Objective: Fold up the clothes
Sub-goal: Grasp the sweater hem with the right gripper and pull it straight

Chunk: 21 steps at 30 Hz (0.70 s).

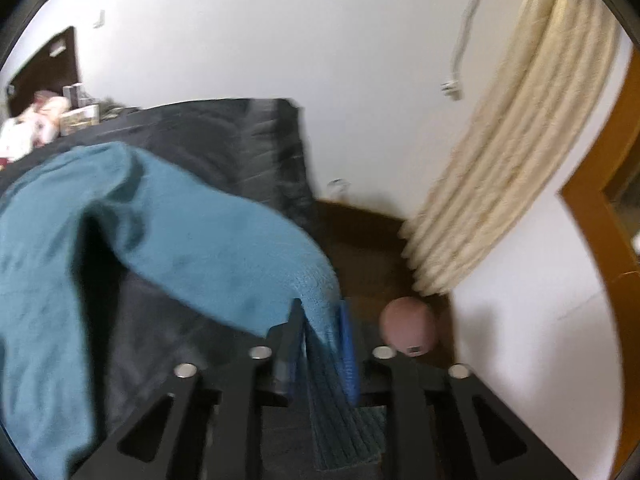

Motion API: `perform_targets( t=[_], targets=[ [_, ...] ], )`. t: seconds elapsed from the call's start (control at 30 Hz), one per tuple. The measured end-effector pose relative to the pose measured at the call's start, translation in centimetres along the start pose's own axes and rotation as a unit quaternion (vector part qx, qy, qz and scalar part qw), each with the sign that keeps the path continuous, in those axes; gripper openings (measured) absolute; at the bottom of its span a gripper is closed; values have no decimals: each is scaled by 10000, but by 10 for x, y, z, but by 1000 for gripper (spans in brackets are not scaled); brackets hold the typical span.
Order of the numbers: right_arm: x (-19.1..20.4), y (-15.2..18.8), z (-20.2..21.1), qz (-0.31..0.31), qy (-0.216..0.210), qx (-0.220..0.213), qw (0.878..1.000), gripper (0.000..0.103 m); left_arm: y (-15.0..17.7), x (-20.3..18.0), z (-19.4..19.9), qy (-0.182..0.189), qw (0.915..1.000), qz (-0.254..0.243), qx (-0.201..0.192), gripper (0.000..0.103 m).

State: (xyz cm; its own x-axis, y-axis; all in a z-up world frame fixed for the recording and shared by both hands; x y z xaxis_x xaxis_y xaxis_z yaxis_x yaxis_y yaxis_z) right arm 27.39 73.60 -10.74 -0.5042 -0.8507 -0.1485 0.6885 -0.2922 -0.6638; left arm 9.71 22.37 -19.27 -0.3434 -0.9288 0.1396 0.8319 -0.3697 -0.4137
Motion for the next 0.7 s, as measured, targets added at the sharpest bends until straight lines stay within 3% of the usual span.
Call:
perform_targets(
  t=[0.03, 0.07, 0.17, 0.23, 0.33, 0.43, 0.57, 0.63, 0.7],
  targets=[
    [10, 3, 2, -17, -228, 29, 9997, 57, 1, 3, 0, 14, 10000, 24, 6, 89],
    [21, 8, 9, -46, -472, -1, 9989, 83, 2, 5, 0, 15, 10000, 11, -2, 89],
    [59, 32, 29, -108, -1412, 200, 9897, 85, 5, 8, 2, -9, 10000, -85, -43, 89],
    [88, 57, 41, -254, -2237, 643, 9722, 85, 6, 9, 3, 8, 9999, -117, -59, 89],
    [128, 95, 62, -76, -3011, 1153, 9466, 85, 5, 10, 2, 48, 9998, -150, -78, 89],
    [161, 126, 81, 196, -3419, 1452, 9283, 85, 8, 8, 4, 80, 9997, -212, -114, 89],
    [194, 148, 89, 199, -3695, 1671, 9139, 85, 9, 5, 6, 129, 9994, -272, -153, 89],
    [207, 151, 84, 172, -3746, 1796, 9095, 79, 11, 6, 6, 162, 9993, -283, -168, 89],
    [219, 158, 81, 277, -3757, 1933, 9059, 33, 13, 7, 6, 192, 9992, -285, -180, 89]
  ],
)
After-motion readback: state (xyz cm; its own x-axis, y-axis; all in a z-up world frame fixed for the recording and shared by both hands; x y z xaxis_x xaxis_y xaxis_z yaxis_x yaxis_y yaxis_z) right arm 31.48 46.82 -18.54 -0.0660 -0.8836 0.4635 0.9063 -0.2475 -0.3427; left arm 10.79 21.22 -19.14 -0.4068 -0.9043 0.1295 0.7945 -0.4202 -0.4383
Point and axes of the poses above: each gripper's, at about its wrist camera, not at the fingertips, and z roughly against the way its jaws point, x to its left, y to its underside, the point moved 10 cm from there along -z, roughly the way its jaws point, and after that the axes turned 6 degrees about -x, right-handed, at the moved point
